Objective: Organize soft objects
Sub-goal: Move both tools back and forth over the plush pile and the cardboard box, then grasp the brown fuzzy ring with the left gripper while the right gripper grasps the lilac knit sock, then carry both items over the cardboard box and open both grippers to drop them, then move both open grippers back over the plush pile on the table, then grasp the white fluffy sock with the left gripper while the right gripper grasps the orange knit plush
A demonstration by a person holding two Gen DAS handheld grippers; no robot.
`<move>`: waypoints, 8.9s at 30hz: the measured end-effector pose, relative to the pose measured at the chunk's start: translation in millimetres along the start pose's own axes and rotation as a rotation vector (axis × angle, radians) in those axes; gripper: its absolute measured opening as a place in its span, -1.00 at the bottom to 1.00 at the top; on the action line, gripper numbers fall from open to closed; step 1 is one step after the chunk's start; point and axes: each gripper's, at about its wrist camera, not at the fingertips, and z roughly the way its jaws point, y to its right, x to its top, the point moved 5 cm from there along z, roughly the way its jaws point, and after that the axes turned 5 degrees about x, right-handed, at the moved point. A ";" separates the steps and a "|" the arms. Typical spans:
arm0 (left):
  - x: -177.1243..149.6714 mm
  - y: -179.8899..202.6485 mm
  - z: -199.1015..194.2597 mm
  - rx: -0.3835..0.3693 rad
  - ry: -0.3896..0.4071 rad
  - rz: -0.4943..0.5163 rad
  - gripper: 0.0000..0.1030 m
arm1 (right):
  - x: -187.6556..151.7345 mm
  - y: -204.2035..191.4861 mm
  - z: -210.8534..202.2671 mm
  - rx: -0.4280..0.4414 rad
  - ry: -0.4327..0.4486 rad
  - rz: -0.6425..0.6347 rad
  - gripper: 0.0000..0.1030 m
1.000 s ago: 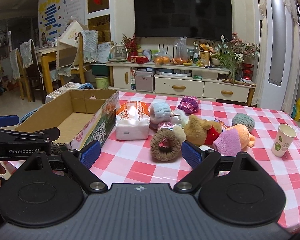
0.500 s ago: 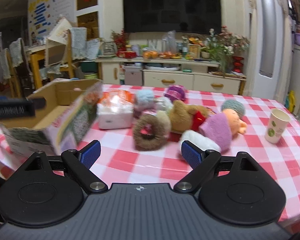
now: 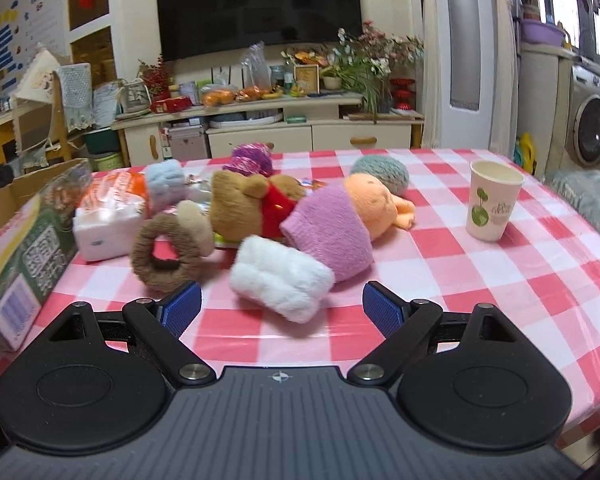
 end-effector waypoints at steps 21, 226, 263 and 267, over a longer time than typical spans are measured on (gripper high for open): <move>17.0 -23.8 0.3 0.093 -0.004 0.192 0.99 | 25.8 52.5 44.6 0.011 -0.013 0.144 1.00; -18.2 103.9 -15.7 -0.575 -0.322 0.116 0.98 | 100.4 -52.1 60.0 0.047 0.175 0.209 1.00; -89.9 230.4 -28.6 -0.717 -0.595 0.121 0.96 | 92.7 -33.8 146.8 0.014 -0.101 0.227 1.00; -89.1 232.0 -26.5 -0.716 -0.586 0.146 0.84 | 94.5 -33.8 150.4 0.005 -0.110 0.214 1.00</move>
